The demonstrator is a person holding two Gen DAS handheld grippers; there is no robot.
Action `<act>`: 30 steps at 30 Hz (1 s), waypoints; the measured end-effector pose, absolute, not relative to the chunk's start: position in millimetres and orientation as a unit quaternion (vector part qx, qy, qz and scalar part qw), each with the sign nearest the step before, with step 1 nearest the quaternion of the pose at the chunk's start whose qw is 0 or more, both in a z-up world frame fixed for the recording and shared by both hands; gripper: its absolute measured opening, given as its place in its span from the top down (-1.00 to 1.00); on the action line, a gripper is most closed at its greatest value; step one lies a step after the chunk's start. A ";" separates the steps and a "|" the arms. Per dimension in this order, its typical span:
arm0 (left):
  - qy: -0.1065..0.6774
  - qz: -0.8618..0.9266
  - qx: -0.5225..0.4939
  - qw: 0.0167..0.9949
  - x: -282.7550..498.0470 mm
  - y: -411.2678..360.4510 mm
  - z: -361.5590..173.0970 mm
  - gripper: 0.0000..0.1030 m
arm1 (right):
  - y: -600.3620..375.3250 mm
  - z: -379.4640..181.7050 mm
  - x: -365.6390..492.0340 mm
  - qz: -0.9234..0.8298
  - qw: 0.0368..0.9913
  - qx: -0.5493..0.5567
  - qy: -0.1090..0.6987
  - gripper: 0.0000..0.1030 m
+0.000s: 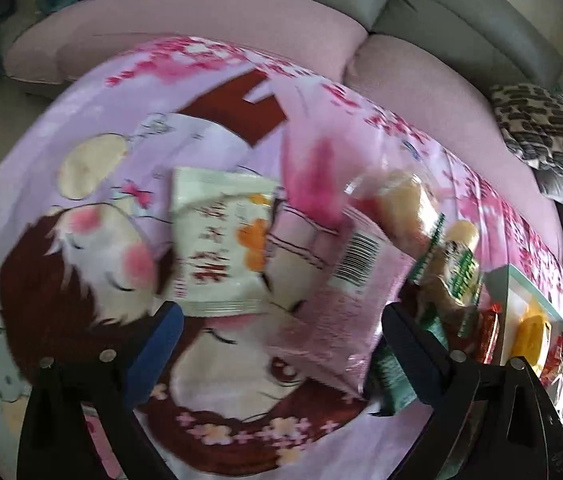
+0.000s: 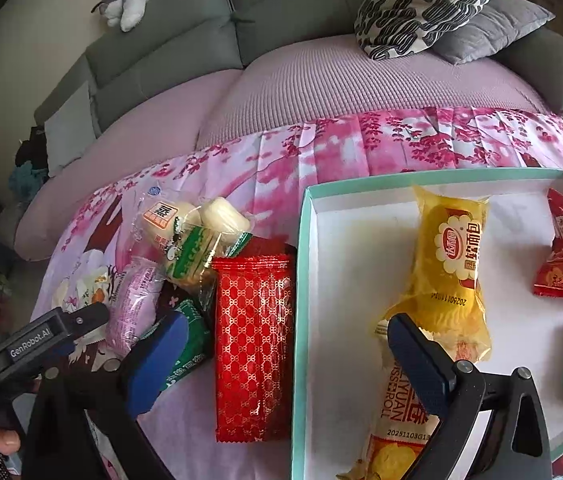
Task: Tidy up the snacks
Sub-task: 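Grasp the pink barcode bag with the left tool while the right tool grasps the green wafer pack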
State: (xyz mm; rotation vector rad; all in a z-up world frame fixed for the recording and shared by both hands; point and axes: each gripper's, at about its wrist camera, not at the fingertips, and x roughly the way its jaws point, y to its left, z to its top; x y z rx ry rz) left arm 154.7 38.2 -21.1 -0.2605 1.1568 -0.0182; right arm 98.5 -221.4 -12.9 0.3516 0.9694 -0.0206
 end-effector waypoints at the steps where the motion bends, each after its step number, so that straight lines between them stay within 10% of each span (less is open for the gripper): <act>1: 0.544 -0.012 -0.116 0.831 155.4 33.8 -22.5 -0.68 | -221.4 -13.3 99.8 -0.010 0.869 0.167 0.466 -0.97; 17: 0.556 -0.056 -0.068 0.826 161.2 2.0 -38.6 0.07 | -213.0 -18.5 104.6 0.011 0.866 0.149 0.476 -0.79; 30: 0.586 -0.016 -0.090 0.805 143.9 35.4 -39.1 0.13 | -176.3 -6.5 99.2 0.076 0.878 0.105 0.460 -0.58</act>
